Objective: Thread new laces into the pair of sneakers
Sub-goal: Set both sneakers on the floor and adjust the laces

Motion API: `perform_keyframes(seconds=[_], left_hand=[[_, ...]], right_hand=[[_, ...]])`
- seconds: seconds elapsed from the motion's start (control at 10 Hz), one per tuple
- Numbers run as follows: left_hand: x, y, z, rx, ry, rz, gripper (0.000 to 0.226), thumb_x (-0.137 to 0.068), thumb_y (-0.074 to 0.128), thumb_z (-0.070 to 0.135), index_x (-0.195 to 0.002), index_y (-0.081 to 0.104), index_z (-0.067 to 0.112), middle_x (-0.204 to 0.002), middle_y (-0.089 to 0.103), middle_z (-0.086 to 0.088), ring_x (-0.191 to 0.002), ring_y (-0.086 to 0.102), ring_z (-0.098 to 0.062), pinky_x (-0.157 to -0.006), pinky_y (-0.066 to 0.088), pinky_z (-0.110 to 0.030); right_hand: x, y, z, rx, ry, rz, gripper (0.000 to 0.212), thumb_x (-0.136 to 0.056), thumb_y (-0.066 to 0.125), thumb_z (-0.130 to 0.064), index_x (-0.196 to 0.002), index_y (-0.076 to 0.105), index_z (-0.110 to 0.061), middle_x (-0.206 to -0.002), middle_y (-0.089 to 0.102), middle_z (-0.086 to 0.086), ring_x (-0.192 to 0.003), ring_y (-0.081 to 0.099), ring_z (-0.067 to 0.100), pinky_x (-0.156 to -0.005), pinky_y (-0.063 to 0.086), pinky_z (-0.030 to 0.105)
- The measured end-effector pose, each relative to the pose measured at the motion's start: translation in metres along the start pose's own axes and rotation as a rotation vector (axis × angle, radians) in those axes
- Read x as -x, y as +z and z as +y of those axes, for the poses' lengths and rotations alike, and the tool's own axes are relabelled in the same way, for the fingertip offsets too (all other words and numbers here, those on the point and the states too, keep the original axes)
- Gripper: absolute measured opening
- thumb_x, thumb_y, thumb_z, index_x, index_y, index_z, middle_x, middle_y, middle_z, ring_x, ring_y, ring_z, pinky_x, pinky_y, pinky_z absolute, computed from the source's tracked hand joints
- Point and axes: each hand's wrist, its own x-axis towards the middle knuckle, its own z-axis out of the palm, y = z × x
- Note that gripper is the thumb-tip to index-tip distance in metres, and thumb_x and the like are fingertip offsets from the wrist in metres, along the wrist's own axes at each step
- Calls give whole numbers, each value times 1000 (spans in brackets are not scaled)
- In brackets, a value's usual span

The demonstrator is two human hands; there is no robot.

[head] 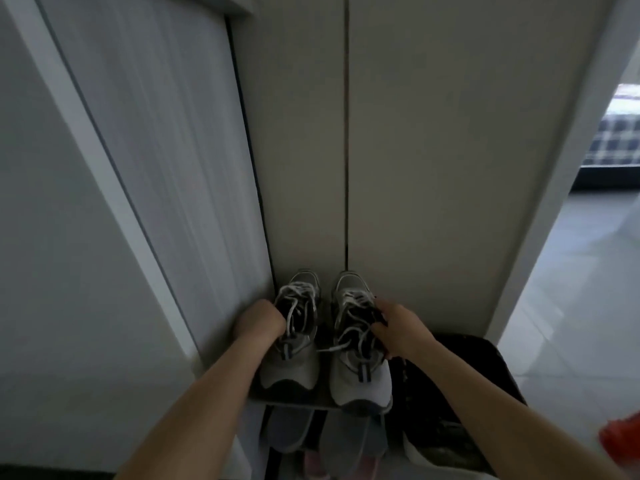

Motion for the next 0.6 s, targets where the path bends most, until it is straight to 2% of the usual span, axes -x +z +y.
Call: perform_keyframes(seconds=[0.2, 0.3, 0.4, 0.5, 0.6], left_hand=[[-9, 14, -2, -8, -46, -30, 20, -92, 51, 16, -105, 62, 6, -107, 64, -16, -95, 63, -32, -76, 55, -38], [-10, 16, -5, 17, -67, -53, 24, -93, 52, 21, -108, 62, 5, -110, 64, -16, -97, 62, -32, -75, 53, -37], [-4, 14, -3, 24, -61, -86, 28, -95, 51, 24, -111, 60, 3, -114, 62, -17, -100, 61, -33, -78, 52, -38], [13, 7, -3, 81, -10, -86, 27, -96, 48, 19, -114, 56, 2, -117, 59, -18, -102, 59, -32, -78, 50, -36], [51, 7, -23, 108, 114, -79, 28, -97, 43, 24, -114, 52, 4, -115, 60, -17, -98, 60, -30, -74, 46, -30]], right_hand=[[-18, 8, -2, 16, 25, -11, 31, -93, 42, -16, -123, 53, -16, -82, 67, 8, -63, 65, 22, -64, 57, 37], [-23, 8, -3, 53, 40, -2, 30, -93, 43, -17, -121, 53, -13, -80, 62, 5, -67, 63, 22, -59, 51, 30], [-24, 5, -6, 67, 72, -56, 31, -94, 43, -20, -123, 50, -13, -79, 62, 6, -57, 60, 18, -59, 53, 29], [-16, 5, -16, 81, 102, -140, 43, -97, 43, -31, -137, 39, -14, -92, 64, 8, -63, 62, 15, -65, 51, 26], [33, -20, -12, 71, 51, -47, 56, -94, 49, -42, -145, 32, -22, -132, 56, 4, -113, 57, 21, -87, 45, 28]])
